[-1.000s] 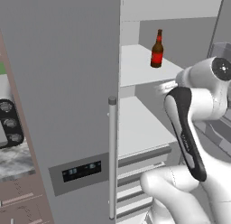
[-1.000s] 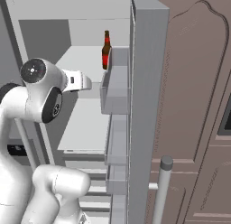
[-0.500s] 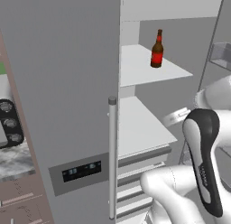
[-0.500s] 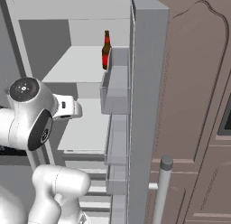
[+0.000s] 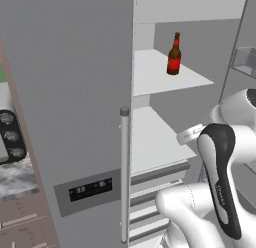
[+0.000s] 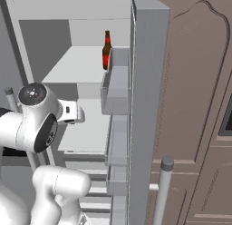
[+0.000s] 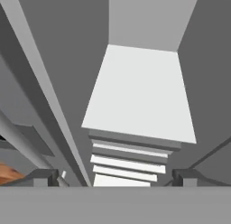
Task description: Place the beer and liquor on the top shelf of the fridge to keep them out of children's reach, and place the apple on lower shelves for easy access.
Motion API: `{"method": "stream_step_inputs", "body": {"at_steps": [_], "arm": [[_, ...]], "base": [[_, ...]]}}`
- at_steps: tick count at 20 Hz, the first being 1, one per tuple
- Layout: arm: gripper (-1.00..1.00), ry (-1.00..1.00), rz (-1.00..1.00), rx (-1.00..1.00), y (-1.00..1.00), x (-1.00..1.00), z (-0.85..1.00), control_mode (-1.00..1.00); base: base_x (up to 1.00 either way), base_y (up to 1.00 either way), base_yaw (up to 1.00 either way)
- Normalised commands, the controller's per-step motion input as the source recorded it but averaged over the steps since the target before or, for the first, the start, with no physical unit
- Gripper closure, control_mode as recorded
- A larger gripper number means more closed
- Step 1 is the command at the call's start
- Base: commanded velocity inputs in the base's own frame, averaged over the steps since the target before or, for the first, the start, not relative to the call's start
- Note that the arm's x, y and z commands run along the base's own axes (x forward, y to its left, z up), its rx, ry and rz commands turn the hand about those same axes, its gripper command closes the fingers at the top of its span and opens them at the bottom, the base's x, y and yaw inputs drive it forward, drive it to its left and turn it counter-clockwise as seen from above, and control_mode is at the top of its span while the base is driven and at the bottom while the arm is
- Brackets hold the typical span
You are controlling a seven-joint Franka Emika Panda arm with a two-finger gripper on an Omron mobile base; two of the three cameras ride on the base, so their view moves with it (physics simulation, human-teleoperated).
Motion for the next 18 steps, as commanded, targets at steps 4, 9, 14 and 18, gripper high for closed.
{"method": "stream_step_inputs", "body": {"at_steps": [4,9,14,18], "arm": [[-1.00,0.01,0.00,0.00,0.00,0.08,0.00,-1.00],[-1.00,0.00,0.00,0.00,0.00,0.00,0.00,-1.00],[-1.00,0.00,0.02,0.00,0.00,-0.17,0.00,1.00],[-1.00,0.00,0.00,0.00,0.00,0.00,0.00,1.00]], "base": [[0.00,0.00,0.00],[0.00,0.00,0.00],[-0.12,0.00,0.02],[-0.89,0.06,0.29]]}}
